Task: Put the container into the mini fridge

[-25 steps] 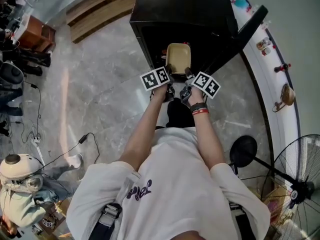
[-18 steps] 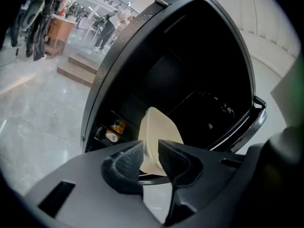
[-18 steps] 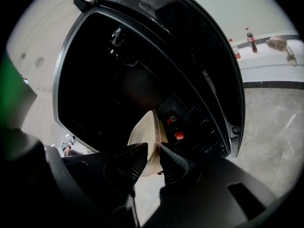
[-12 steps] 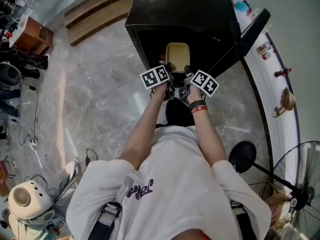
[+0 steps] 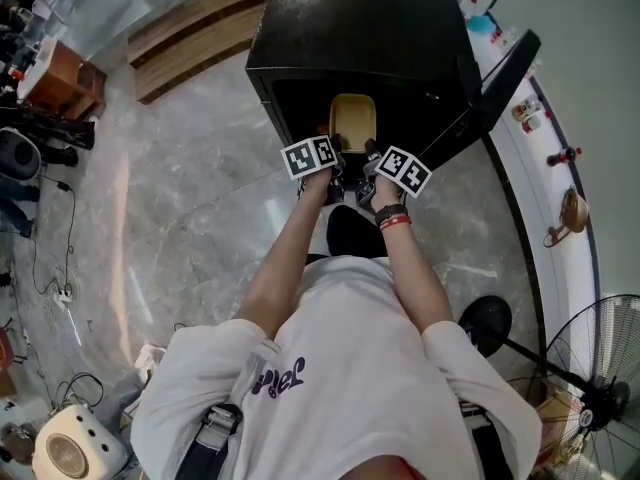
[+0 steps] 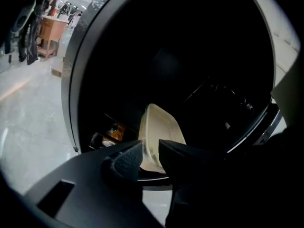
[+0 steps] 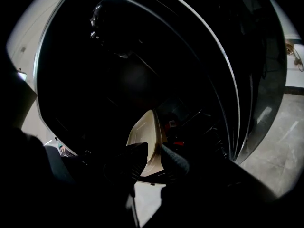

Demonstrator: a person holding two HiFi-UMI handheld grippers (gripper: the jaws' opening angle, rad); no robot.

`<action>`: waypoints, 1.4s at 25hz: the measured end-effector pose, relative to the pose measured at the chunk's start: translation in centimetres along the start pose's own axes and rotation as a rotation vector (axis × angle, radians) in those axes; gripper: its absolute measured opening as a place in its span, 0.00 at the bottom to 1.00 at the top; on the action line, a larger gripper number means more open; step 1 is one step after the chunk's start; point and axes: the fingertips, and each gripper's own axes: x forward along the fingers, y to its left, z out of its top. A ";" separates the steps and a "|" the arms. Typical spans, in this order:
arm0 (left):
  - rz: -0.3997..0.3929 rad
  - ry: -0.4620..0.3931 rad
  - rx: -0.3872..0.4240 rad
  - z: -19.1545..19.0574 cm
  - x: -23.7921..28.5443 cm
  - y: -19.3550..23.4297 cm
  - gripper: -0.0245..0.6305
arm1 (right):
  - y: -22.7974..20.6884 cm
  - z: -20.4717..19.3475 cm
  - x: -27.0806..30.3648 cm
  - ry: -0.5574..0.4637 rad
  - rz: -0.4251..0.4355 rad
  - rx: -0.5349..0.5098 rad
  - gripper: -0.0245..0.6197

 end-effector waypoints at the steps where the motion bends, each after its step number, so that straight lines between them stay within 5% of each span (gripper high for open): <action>1: 0.000 -0.001 -0.002 0.3 0.3 0.0 0.20 | 0.0 0.2 0.3 -0.004 0.001 0.001 0.19; 26: -0.048 -0.075 0.082 5.1 8.6 1.7 0.22 | -1.6 4.2 8.9 -0.164 0.072 0.017 0.19; 28: -0.062 -0.080 0.090 5.4 9.0 1.6 0.24 | -1.5 4.6 9.1 -0.171 0.065 0.000 0.19; 30: -0.081 -0.084 0.106 5.5 9.0 1.2 0.36 | -1.3 4.9 8.9 -0.176 0.057 -0.021 0.23; 35: -0.089 -0.108 0.148 5.7 7.1 0.0 0.38 | -1.2 5.1 6.6 -0.180 0.021 -0.047 0.28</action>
